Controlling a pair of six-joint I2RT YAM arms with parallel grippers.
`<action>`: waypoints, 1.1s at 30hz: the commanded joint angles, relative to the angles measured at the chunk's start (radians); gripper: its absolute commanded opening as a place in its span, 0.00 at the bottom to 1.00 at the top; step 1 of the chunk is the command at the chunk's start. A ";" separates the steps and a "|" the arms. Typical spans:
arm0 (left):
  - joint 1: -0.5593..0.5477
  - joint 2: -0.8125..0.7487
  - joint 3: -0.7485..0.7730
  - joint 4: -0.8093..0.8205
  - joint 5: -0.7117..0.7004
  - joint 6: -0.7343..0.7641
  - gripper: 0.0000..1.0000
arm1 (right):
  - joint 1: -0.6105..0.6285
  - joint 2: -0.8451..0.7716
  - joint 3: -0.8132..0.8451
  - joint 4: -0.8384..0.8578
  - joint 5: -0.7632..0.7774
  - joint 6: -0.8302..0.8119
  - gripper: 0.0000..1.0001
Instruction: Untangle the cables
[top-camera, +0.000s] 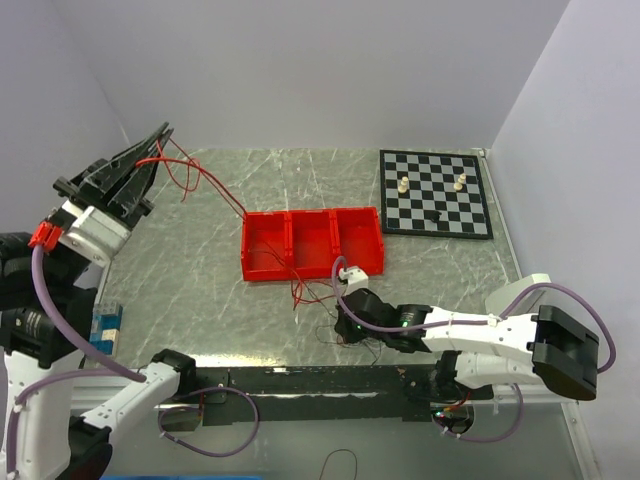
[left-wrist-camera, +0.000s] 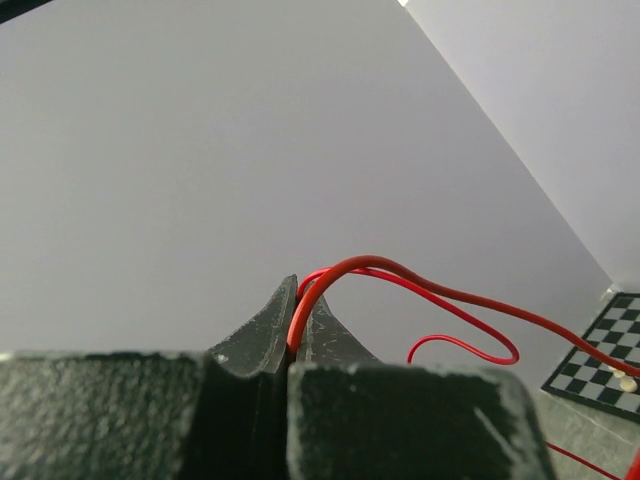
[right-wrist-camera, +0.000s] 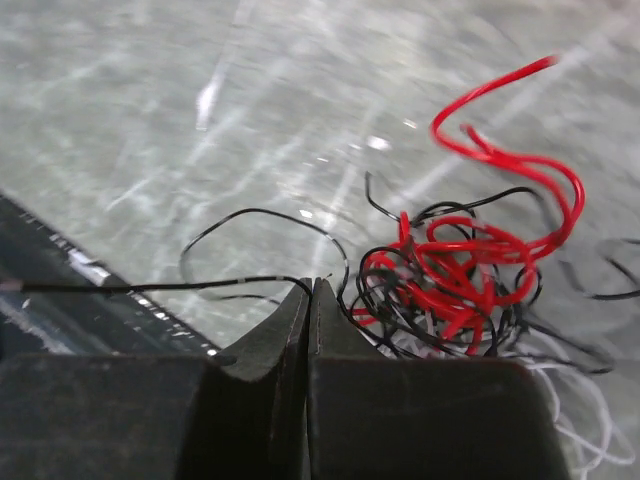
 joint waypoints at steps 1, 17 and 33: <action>0.005 0.022 0.063 0.183 -0.096 -0.008 0.01 | 0.007 0.018 0.020 -0.183 0.082 0.091 0.00; 0.005 0.160 0.275 0.412 -0.206 0.003 0.01 | 0.007 0.117 0.016 -0.195 0.057 0.139 0.00; 0.005 0.272 0.377 0.627 -0.332 0.118 0.01 | 0.009 0.157 0.019 -0.210 0.040 0.154 0.00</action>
